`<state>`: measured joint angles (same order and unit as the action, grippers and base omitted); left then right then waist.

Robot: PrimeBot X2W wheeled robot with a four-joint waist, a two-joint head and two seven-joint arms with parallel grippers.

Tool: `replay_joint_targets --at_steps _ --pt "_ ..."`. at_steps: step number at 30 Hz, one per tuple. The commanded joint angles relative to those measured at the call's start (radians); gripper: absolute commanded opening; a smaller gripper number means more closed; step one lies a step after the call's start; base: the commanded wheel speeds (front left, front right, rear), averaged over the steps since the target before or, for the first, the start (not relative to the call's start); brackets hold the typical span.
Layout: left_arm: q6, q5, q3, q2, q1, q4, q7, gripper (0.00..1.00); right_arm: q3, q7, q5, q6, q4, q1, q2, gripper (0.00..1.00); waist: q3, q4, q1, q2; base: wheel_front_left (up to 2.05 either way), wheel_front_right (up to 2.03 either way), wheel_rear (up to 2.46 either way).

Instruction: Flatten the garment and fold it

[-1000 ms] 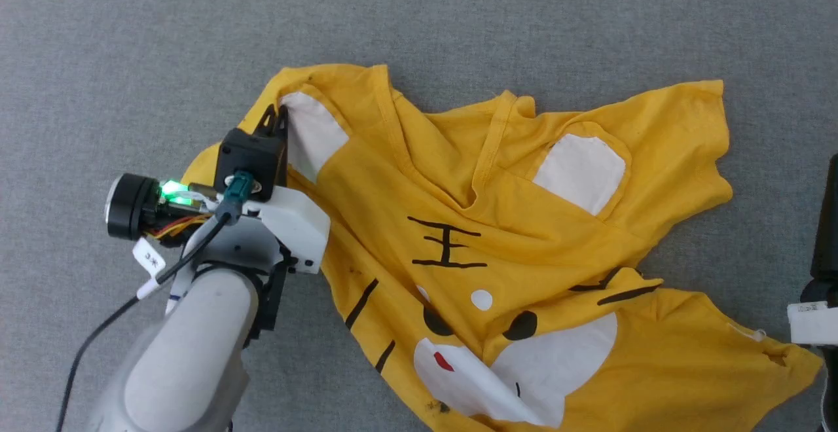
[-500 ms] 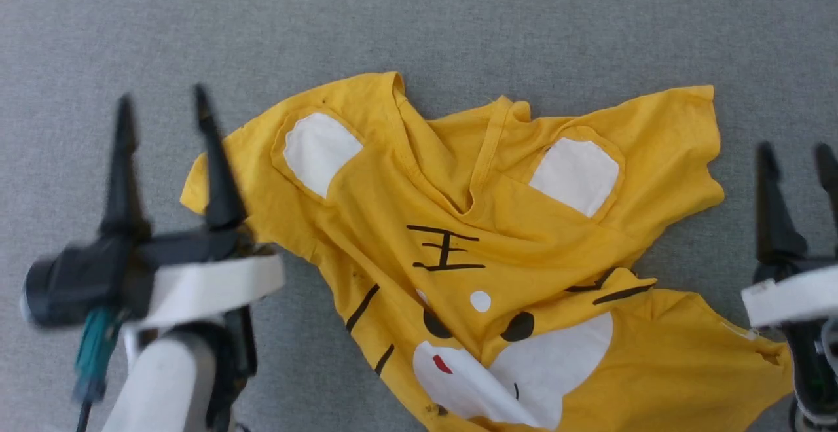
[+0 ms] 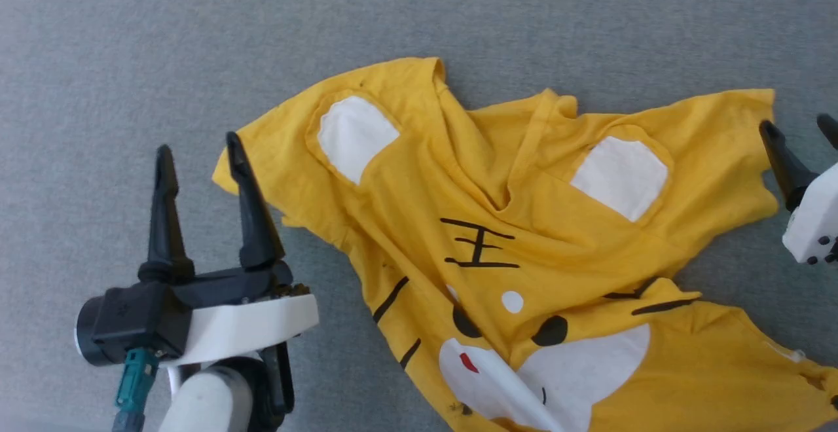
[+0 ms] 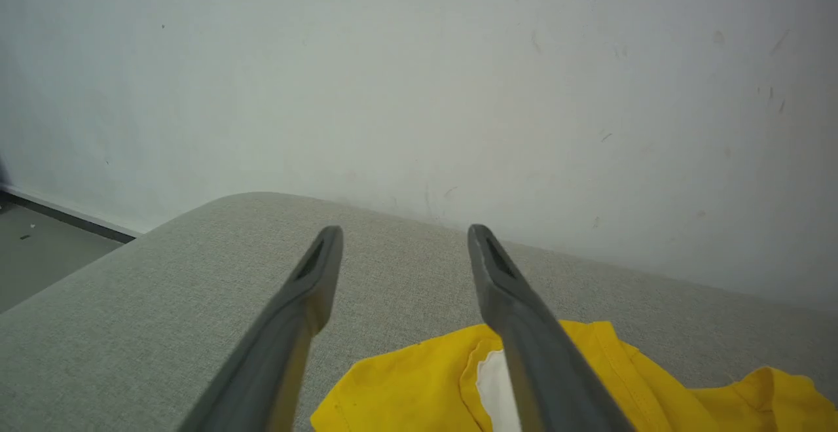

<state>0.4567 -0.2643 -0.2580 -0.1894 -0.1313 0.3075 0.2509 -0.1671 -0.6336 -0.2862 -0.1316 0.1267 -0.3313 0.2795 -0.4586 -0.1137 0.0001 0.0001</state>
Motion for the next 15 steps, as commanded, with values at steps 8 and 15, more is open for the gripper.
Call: replay_joint_targets --at_steps 8,15 --pt "-0.026 -0.002 -0.009 0.031 -0.02 -0.029 0.01 1.0 0.006 -0.116 0.03 0.001 -0.11 -0.051 0.019 1.0 -0.03 -0.068 -0.0001 -0.0001 0.0 0.0 0.0" --pt "-0.042 -0.001 0.001 0.046 -0.02 -0.039 0.011 1.0 0.036 -0.196 -0.017 0.001 -0.161 -0.061 0.015 0.44 -0.034 -0.083 -0.0001 -0.0001 0.0 0.0 0.0"
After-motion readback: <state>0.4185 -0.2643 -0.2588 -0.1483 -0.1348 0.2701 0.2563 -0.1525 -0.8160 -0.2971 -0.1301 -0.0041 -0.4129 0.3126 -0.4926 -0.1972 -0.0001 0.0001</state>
